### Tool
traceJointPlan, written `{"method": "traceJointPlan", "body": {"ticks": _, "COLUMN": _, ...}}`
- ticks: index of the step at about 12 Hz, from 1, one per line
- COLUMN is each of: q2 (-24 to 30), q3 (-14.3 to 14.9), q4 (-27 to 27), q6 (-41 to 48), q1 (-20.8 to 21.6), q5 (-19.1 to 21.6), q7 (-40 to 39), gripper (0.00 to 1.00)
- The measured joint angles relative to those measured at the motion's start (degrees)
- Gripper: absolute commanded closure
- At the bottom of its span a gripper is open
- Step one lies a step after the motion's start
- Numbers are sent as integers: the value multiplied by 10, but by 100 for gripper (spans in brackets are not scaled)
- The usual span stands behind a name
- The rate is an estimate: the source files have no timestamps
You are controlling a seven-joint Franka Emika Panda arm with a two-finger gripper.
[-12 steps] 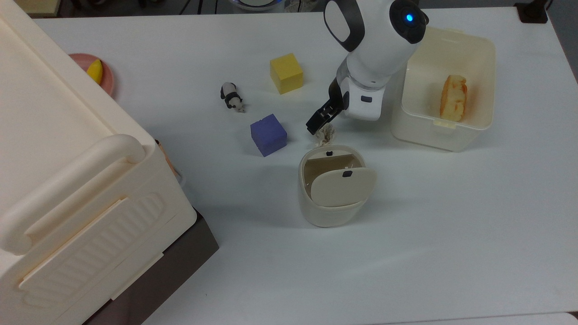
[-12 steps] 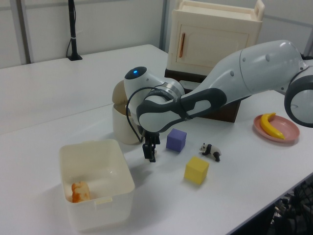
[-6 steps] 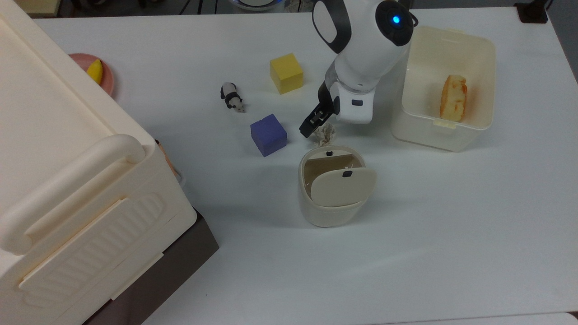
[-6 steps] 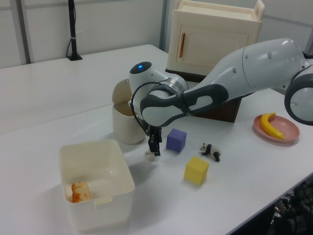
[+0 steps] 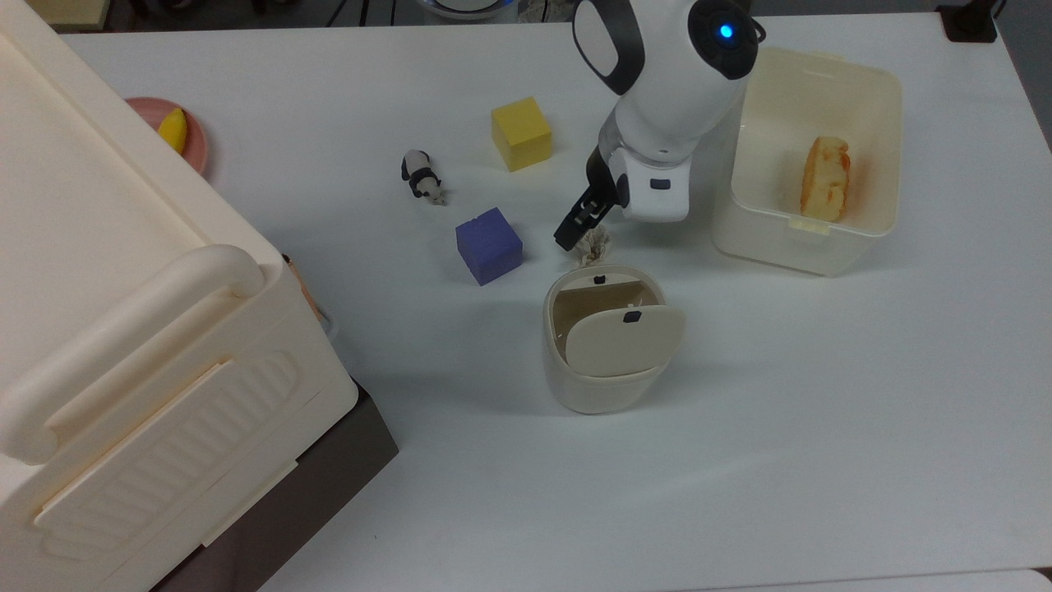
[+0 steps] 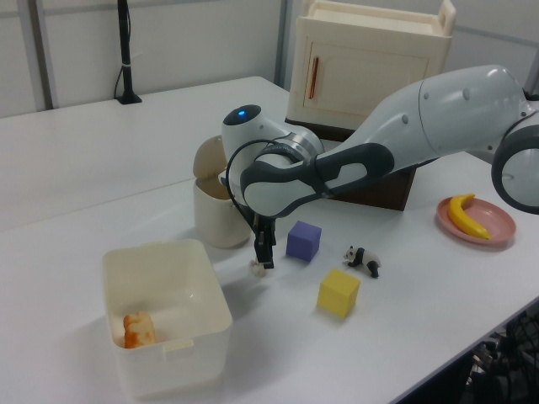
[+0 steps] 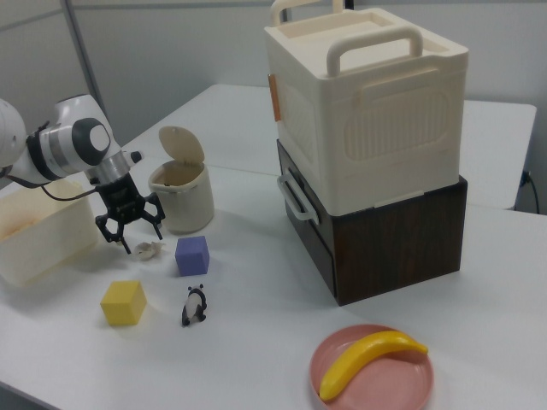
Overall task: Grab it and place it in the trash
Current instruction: 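Lower the gripper onto the white item beside the trash bin, then close the gripper on the white item and lift it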
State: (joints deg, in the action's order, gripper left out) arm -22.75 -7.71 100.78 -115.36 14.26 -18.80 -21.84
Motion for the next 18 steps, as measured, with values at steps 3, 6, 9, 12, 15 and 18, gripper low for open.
{"method": "traceJointPlan", "body": {"ticks": 3, "q2": 0, "q3": -8, "q4": 1, "q6": 0, "q1": 1, "q5": 0, "q7": -2, "gripper": 14}}
{"method": "traceJointPlan", "body": {"ticks": 6, "q2": -7, "q3": -8, "q4": 3, "q6": 0, "q1": 0, "q5": 0, "q7": -16, "gripper": 14}}
{"method": "traceJointPlan", "body": {"ticks": 9, "q2": -19, "q3": -8, "q4": 2, "q6": -14, "q1": -1, "q5": 0, "q7": -17, "gripper": 13}}
{"method": "traceJointPlan", "body": {"ticks": 12, "q2": -27, "q3": -8, "q4": -4, "q6": -26, "q1": -3, "q5": 0, "q7": -17, "gripper": 17}}
{"method": "traceJointPlan", "body": {"ticks": 15, "q2": -37, "q3": -8, "q4": -27, "q6": -27, "q1": -4, "q5": 0, "q7": -18, "gripper": 32}}
{"method": "traceJointPlan", "body": {"ticks": 18, "q2": -46, "q3": -8, "q4": -31, "q6": -27, "q1": -4, "q5": -1, "q7": -21, "gripper": 56}}
